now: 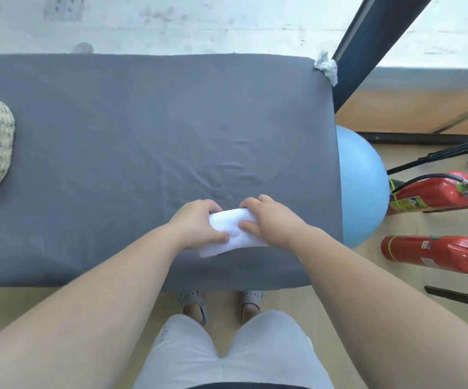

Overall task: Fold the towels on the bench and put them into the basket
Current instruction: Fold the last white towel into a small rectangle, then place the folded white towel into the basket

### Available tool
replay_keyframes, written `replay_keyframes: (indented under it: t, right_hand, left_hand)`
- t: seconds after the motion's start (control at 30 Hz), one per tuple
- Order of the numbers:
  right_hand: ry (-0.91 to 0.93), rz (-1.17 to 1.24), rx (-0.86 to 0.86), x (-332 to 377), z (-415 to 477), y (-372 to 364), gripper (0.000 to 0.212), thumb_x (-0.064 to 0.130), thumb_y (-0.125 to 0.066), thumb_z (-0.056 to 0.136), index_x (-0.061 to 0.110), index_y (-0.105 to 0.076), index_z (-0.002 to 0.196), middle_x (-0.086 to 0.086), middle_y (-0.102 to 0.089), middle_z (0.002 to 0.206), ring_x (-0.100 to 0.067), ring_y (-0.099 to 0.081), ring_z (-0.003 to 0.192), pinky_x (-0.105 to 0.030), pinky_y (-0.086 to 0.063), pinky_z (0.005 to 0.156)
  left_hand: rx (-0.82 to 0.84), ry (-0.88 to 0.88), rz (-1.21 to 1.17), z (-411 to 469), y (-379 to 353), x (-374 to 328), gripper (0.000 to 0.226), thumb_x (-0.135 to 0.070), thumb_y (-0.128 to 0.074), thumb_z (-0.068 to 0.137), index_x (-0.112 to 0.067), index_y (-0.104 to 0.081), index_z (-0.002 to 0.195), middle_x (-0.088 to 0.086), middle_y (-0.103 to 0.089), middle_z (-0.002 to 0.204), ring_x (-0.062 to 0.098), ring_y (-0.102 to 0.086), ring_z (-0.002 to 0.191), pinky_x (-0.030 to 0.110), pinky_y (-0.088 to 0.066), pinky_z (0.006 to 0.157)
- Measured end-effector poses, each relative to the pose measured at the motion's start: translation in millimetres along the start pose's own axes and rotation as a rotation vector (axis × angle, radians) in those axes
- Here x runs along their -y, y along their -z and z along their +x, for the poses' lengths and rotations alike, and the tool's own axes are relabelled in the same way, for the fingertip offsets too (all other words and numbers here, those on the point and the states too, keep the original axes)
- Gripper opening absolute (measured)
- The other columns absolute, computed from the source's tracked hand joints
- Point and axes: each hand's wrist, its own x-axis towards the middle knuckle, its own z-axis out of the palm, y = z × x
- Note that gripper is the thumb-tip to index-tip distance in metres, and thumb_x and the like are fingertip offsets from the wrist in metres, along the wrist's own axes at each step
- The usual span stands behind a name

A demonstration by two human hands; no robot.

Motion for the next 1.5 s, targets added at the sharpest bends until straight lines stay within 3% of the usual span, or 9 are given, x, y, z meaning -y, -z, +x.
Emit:
replay_keyframes:
  t: [0.17, 0.27, 0.37, 0.5, 0.8, 0.93, 1.17, 1.3, 1.5]
  right_hand:
    - [0.094, 0.319, -0.158, 42.1, -57.2, 43.2, 0.051, 0.051, -0.063, 0.092, 0.038, -0.046, 0.137, 0.005, -0.051, 0.136, -0.017, -0.052, 0.118, -0.035, -0.046, 0.095]
    - [0.146, 0.433, -0.227, 72.1, -86.5, 62.7, 0.046, 0.048, -0.065, 0.093, 0.036, -0.052, 0.135, 0.01, -0.057, 0.132, -0.013, -0.054, 0.118, -0.032, -0.047, 0.098]
    - [0.198, 0.568, -0.267, 103.8, -106.8, 74.2, 0.045, 0.049, -0.069, 0.09, 0.036, -0.055, 0.131, 0.015, -0.061, 0.125, -0.008, -0.059, 0.112, -0.029, -0.051, 0.094]
    - [0.22, 0.719, -0.225, 144.6, -114.1, 80.6, 0.05, 0.047, -0.074, 0.087, 0.037, -0.054, 0.131, 0.014, -0.061, 0.12, -0.007, -0.064, 0.106, -0.032, -0.058, 0.087]
    - [0.269, 0.797, -0.273, 272.0, -66.0, 37.8, 0.049, 0.041, -0.079, 0.081, 0.044, -0.058, 0.125, 0.006, -0.064, 0.121, -0.015, -0.066, 0.106, -0.041, -0.06, 0.088]
    - [0.251, 0.814, -0.276, 353.2, -41.0, -8.3, 0.046, 0.042, -0.08, 0.081, 0.048, -0.058, 0.121, 0.006, -0.063, 0.123, -0.015, -0.065, 0.108, -0.039, -0.059, 0.089]
    - [0.206, 0.855, -0.252, 480.5, -10.4, -77.4, 0.041, 0.034, -0.077, 0.089, 0.044, -0.057, 0.124, 0.007, -0.065, 0.12, -0.016, -0.067, 0.105, -0.037, -0.06, 0.087]
    - [0.178, 0.887, -0.241, 518.6, 15.2, -89.1, 0.046, 0.034, -0.077, 0.088, 0.043, -0.055, 0.127, 0.007, -0.065, 0.123, -0.015, -0.066, 0.107, -0.035, -0.059, 0.088]
    - [0.183, 0.941, -0.103, 548.9, 64.8, -78.1, 0.06, 0.026, -0.079, 0.087, 0.043, -0.05, 0.137, 0.009, -0.065, 0.127, -0.011, -0.066, 0.112, -0.023, -0.054, 0.079]
  left_hand:
    - [-0.191, -0.026, -0.4, -98.6, 48.8, -18.8, 0.049, -0.025, -0.086, 0.068, -0.035, -0.064, 0.111, -0.013, -0.067, 0.109, 0.007, -0.067, 0.096, 0.027, -0.058, 0.078]
    - [-0.32, -0.084, -0.716, -141.5, 69.1, -22.2, 0.059, -0.013, -0.087, 0.072, -0.028, -0.062, 0.123, -0.005, -0.068, 0.116, 0.01, -0.069, 0.101, 0.025, -0.057, 0.079]
    - [-0.413, -0.129, -0.924, -171.5, 85.0, -19.4, 0.064, -0.02, -0.086, 0.065, -0.029, -0.061, 0.123, 0.0, -0.07, 0.118, 0.017, -0.069, 0.105, 0.034, -0.057, 0.082]
    - [-0.49, -0.183, -1.09, -195.2, 105.9, -2.3, 0.067, -0.024, -0.084, 0.064, -0.028, -0.06, 0.126, -0.002, -0.07, 0.117, 0.017, -0.07, 0.102, 0.031, -0.054, 0.072]
    - [-0.444, -0.155, -1.138, -224.2, 166.4, 114.4, 0.048, -0.035, -0.081, 0.073, -0.017, -0.066, 0.115, 0.007, -0.074, 0.112, 0.019, -0.07, 0.089, 0.035, -0.055, 0.071]
    - [-0.409, -0.131, -1.119, -246.2, 206.2, 198.2, 0.034, -0.03, -0.073, 0.089, -0.021, -0.058, 0.118, 0.002, -0.07, 0.115, 0.025, -0.07, 0.1, 0.044, -0.061, 0.071]
    - [-0.363, -0.113, -1.076, -282.0, 283.5, 323.7, 0.035, -0.018, -0.076, 0.087, -0.014, -0.063, 0.119, 0.004, -0.074, 0.111, 0.021, -0.073, 0.095, 0.034, -0.058, 0.066]
    - [-0.368, -0.095, -1.095, -279.4, 315.1, 358.4, 0.03, -0.015, -0.077, 0.086, -0.012, -0.067, 0.115, 0.004, -0.076, 0.105, 0.018, -0.073, 0.087, 0.032, -0.058, 0.065]
    - [-0.365, -0.038, -1.133, -254.6, 353.9, 394.4, 0.027, -0.016, -0.073, 0.09, -0.016, -0.066, 0.115, 0.004, -0.075, 0.11, 0.022, -0.073, 0.095, 0.04, -0.061, 0.076]
